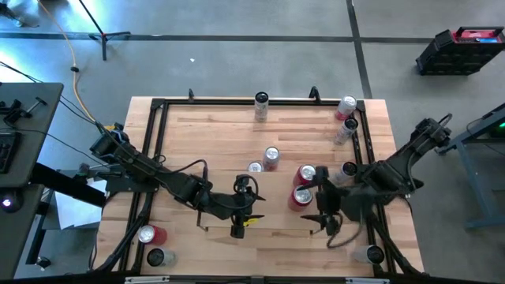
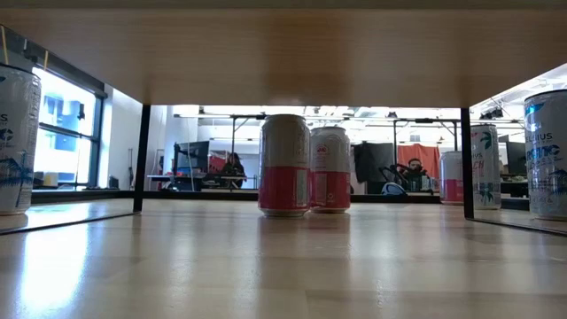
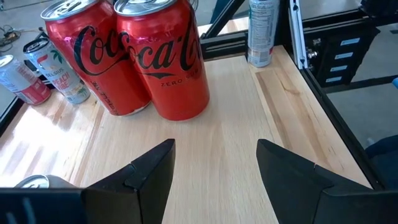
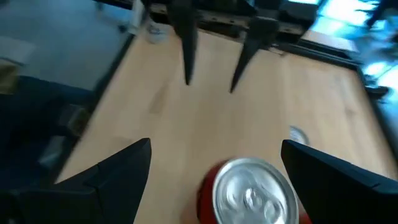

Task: Place canned beverage on shelf
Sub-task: Put the top red-black soda can on the shelf aligned with the other red-black soda cans

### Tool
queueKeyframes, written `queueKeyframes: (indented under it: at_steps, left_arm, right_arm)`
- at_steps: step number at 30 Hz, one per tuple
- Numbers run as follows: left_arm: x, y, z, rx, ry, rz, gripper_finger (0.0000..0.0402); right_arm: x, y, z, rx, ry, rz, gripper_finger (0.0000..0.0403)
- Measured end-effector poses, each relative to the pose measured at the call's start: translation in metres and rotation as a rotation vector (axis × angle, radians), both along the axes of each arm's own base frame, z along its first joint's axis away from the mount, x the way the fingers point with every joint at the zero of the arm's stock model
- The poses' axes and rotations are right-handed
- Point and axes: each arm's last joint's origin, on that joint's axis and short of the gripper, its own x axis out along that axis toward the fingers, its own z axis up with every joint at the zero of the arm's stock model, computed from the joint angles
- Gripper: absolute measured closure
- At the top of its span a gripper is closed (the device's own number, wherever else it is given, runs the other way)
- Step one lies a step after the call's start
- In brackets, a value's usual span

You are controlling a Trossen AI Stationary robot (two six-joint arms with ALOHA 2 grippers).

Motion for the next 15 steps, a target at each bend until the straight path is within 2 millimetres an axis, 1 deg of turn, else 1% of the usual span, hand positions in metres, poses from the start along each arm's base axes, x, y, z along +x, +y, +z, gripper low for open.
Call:
queueKeyframes:
  at_steps: [3,5,7,10,15]
  left_arm:
    - [-0.001,0.001,0.002,-0.002,-0.003,-0.001,0.0186]
    - [-0.002,0.001,0.006,-0.014,-0.019,0.002,0.0186]
    - [-0.005,0.002,0.01,-0.021,-0.027,0.002,0.0186]
    - [-0.007,0.003,0.016,-0.032,-0.047,0.002,0.0186]
    - [-0.007,0.004,0.022,-0.051,-0.087,0.002,0.0186]
  right_arm:
    - [0.001,-0.008,0.008,0.093,0.004,0.089,0.0059]
    - [-0.005,-0.013,0.011,0.157,0.047,0.131,0.0059]
    - [-0.013,-0.016,0.01,0.174,0.098,0.129,0.0059]
    - [-0.019,-0.011,0.007,0.142,0.123,0.122,0.0059]
    - [-0.021,-0.001,0.003,0.109,0.127,0.147,0.0059]
